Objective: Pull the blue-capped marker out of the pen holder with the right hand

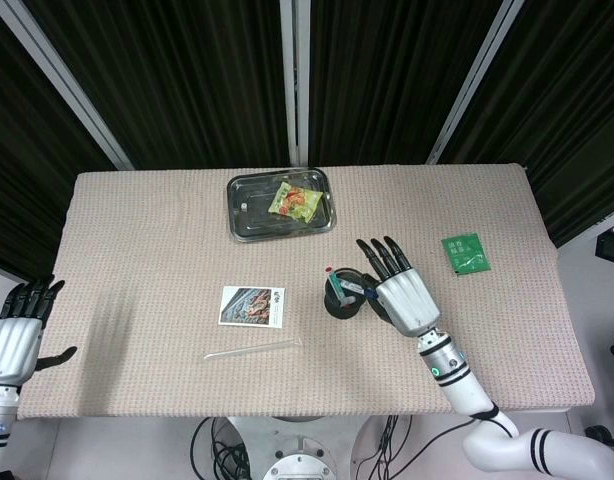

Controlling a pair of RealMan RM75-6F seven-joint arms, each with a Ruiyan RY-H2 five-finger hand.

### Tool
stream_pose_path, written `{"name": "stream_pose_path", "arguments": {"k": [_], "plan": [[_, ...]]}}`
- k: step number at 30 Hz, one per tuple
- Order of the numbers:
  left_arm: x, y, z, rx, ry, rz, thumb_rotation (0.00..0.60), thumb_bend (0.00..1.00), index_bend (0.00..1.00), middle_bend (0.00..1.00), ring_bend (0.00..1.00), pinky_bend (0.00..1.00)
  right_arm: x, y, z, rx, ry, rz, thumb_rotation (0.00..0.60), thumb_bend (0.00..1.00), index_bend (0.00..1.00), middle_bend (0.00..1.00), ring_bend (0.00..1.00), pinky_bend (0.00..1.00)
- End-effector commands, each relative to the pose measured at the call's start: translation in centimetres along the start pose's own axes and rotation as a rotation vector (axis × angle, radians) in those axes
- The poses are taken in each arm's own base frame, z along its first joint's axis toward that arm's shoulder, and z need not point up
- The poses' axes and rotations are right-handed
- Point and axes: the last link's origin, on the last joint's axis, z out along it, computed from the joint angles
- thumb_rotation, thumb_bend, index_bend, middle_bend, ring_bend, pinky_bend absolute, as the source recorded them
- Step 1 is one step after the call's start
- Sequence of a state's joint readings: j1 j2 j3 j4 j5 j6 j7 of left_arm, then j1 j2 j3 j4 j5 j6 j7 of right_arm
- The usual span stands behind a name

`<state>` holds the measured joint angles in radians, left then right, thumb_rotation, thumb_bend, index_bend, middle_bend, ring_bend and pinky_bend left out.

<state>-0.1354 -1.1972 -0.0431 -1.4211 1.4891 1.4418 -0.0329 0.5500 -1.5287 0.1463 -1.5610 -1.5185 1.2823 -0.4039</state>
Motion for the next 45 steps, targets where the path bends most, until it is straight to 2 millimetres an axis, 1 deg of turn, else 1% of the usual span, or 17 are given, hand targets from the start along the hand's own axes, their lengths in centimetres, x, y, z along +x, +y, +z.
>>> {"name": "stream_pose_path", "arguments": {"k": [1, 5, 7, 9, 12, 15, 19, 23, 27, 30, 32, 33, 34, 36, 37, 40, 45], "plan": [[0.0, 0.0, 0.0, 0.000, -0.001, 0.000, 0.600, 0.10, 0.08, 0.00, 0.00, 0.01, 2.0, 0.8, -0.7, -0.014, 0.062, 0.001, 0.600, 0.32, 0.69, 0.04, 0.00, 0.00], [0.0, 0.0, -0.2, 0.002, -0.001, -0.004, 0.600, 0.10, 0.08, 0.00, 0.00, 0.01, 3.9, 1.9, -1.7, -0.042, 0.104, 0.036, 0.600, 0.32, 0.73, 0.04, 0.00, 0.00], [0.1, 0.0, -0.3, 0.003, 0.001, -0.005, 0.600, 0.10, 0.08, 0.00, 0.00, 0.01, 4.9, 2.9, -2.2, -0.063, 0.131, 0.023, 0.600, 0.32, 0.73, 0.04, 0.00, 0.00], [0.1, 0.0, -0.3, 0.002, 0.002, -0.004, 0.600, 0.10, 0.08, 0.00, 0.00, 0.01, 5.5, 3.9, -2.7, -0.093, 0.150, 0.016, 0.600, 0.32, 0.74, 0.04, 0.00, 0.00], [0.1, 0.1, -0.2, -0.002, 0.001, -0.002, 0.600, 0.10, 0.08, 0.00, 0.00, 0.01, 5.6, 5.4, -3.2, -0.137, 0.140, -0.009, 0.600, 0.32, 0.76, 0.04, 0.00, 0.00], [0.0, 0.2, -0.2, -0.006, -0.004, 0.001, 0.600, 0.10, 0.08, 0.00, 0.00, 0.01, 4.4, 7.3, -3.7, -0.193, 0.075, -0.057, 0.600, 0.32, 0.78, 0.04, 0.00, 0.00], [-0.2, 0.2, -0.1, -0.001, -0.009, 0.001, 0.600, 0.10, 0.08, 0.00, 0.00, 0.01, 2.6, 8.7, -3.8, -0.236, 0.011, -0.054, 0.600, 0.32, 0.79, 0.04, 0.00, 0.00], [-0.2, 0.1, 0.0, 0.005, -0.010, 0.004, 0.600, 0.10, 0.08, 0.00, 0.00, 0.01, 0.8, 9.1, -3.3, -0.250, -0.017, -0.044, 0.600, 0.32, 0.79, 0.04, 0.00, 0.00], [-0.2, 0.0, 0.0, 0.012, -0.012, 0.005, 0.600, 0.10, 0.08, 0.00, 0.00, 0.01, -1.1, 9.0, -2.7, -0.249, -0.054, -0.014, 0.600, 0.32, 0.73, 0.04, 0.00, 0.00], [-0.2, -0.2, 0.0, 0.019, -0.014, 0.011, 0.600, 0.10, 0.08, 0.00, 0.00, 0.01, -2.2, 8.6, -2.4, -0.233, -0.068, -0.002, 0.600, 0.32, 0.66, 0.03, 0.00, 0.00], [-0.2, -0.3, 0.0, 0.023, -0.014, 0.016, 0.600, 0.10, 0.08, 0.00, 0.00, 0.01, -2.7, 8.4, -2.5, -0.217, -0.086, -0.001, 0.600, 0.31, 0.53, 0.03, 0.00, 0.00], [-0.2, -0.3, 0.0, 0.025, -0.015, 0.016, 0.600, 0.10, 0.08, 0.00, 0.00, 0.01, -3.0, 8.2, -2.6, -0.204, -0.107, -0.004, 0.600, 0.30, 0.41, 0.02, 0.00, 0.00], [-0.2, -0.3, 0.0, 0.025, -0.015, 0.015, 0.600, 0.10, 0.08, 0.00, 0.00, 0.01, -3.1, 8.2, -2.7, -0.194, -0.122, -0.003, 0.600, 0.29, 0.25, 0.01, 0.00, 0.00], [-0.2, -0.3, 0.0, 0.024, -0.015, 0.015, 0.600, 0.10, 0.08, 0.00, 0.00, 0.01, -3.0, 8.0, -2.9, -0.172, -0.150, 0.010, 0.600, 0.25, 0.03, 0.00, 0.00, 0.00], [-0.2, -0.3, 0.0, 0.023, -0.014, 0.014, 0.600, 0.10, 0.08, 0.00, 0.00, 0.01, -2.9, 7.9, -3.0, -0.163, -0.160, 0.017, 0.600, 0.22, 0.00, 0.00, 0.00, 0.00], [-0.2, -0.1, 0.0, 0.016, -0.014, 0.010, 0.600, 0.10, 0.08, 0.00, 0.00, 0.01, -2.2, 7.7, -3.6, -0.138, -0.173, 0.034, 0.600, 0.18, 0.00, 0.00, 0.00, 0.00], [-0.1, 0.2, -0.1, 0.004, -0.008, 0.009, 0.600, 0.10, 0.08, 0.00, 0.00, 0.01, -0.2, 7.2, -5.4, -0.113, -0.129, 0.061, 0.600, 0.17, 0.00, 0.00, 0.00, 0.00]]}}
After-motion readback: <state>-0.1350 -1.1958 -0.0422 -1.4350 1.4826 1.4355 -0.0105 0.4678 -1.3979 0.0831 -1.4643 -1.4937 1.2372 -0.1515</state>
